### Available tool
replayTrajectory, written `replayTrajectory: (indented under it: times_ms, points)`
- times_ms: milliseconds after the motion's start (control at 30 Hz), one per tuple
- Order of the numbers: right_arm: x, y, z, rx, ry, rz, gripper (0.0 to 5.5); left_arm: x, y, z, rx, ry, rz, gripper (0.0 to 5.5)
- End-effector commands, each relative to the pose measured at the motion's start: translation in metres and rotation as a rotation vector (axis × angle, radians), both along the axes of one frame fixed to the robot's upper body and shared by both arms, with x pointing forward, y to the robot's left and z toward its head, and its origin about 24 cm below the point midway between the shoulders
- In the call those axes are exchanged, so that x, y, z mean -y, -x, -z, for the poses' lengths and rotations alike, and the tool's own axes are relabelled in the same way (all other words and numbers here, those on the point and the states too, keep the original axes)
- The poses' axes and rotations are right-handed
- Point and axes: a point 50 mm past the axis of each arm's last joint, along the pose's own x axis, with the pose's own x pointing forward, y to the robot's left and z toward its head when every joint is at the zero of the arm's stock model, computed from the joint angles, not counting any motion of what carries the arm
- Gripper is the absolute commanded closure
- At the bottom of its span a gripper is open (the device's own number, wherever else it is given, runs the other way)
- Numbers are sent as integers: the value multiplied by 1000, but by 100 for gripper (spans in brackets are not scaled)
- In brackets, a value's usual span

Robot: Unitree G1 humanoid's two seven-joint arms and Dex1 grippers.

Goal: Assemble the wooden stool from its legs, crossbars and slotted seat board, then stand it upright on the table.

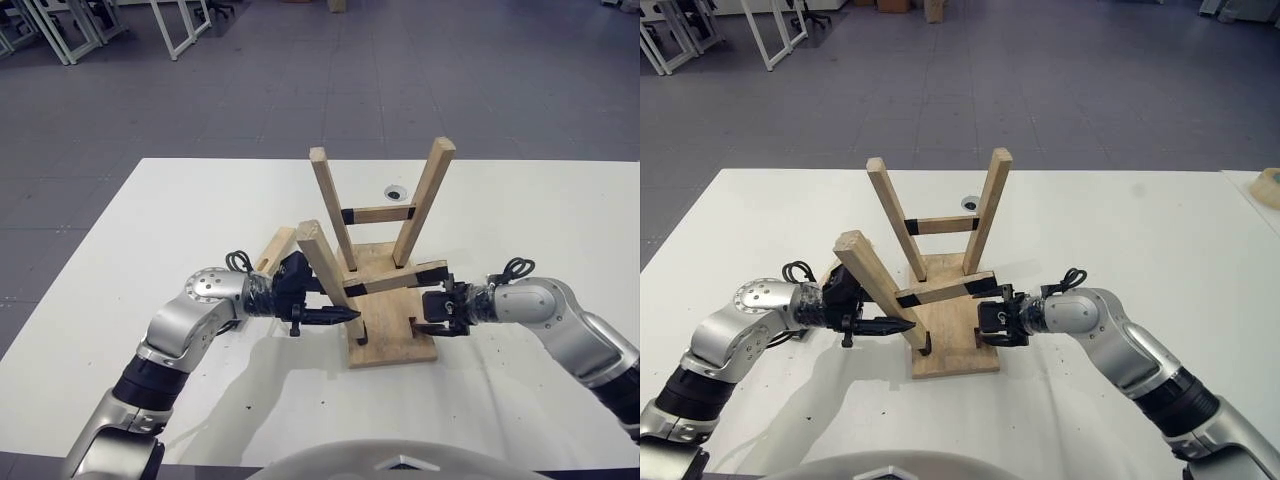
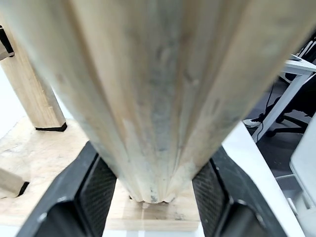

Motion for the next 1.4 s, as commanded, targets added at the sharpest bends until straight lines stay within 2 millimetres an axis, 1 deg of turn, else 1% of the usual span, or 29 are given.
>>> replayTrajectory:
  times_ms: [33,100,167,267,367,433,500,633,733,833,900,1000,1167,1200,1300,1400]
  points:
    - [10,4,15,-47,58,45,181,-2,-4,15,2,-82,-17,345]
    - [10,3,15,-42,53,57,181,-3,-4,20,19,-133,-11,345]
    - [11,1,11,-25,19,92,181,-5,1,23,37,-183,1,345]
    - [14,1,-10,4,-113,160,181,-8,9,24,44,-203,-18,345]
    - [24,6,-28,26,-177,194,181,-8,12,26,50,-218,-45,345]
    - [32,10,-34,6,-199,221,181,-7,12,25,79,-248,-81,345]
    - [40,8,-32,-6,-187,255,181,-5,17,26,115,-303,-121,345]
    - [48,6,-19,-35,-186,323,181,4,35,34,155,-411,-166,345]
    - [50,4,-13,-41,-190,356,181,6,46,48,138,-474,-171,345]
    - [48,4,-11,-47,-199,363,181,3,47,62,108,-515,-187,345]
    - [48,3,-10,-49,-200,359,181,2,48,66,102,-523,-204,345]
    - [46,4,-10,-54,-199,356,181,5,46,58,113,-470,-222,345]
    - [46,6,-7,-58,-197,365,181,15,27,25,295,-374,-203,345]
    - [46,6,-7,-59,-198,366,181,16,25,20,313,-363,-195,316]
    - [45,6,-5,-68,-198,369,181,19,22,9,348,-340,-170,266]
    - [47,5,-2,-75,-191,384,181,14,24,7,339,-368,-167,216]
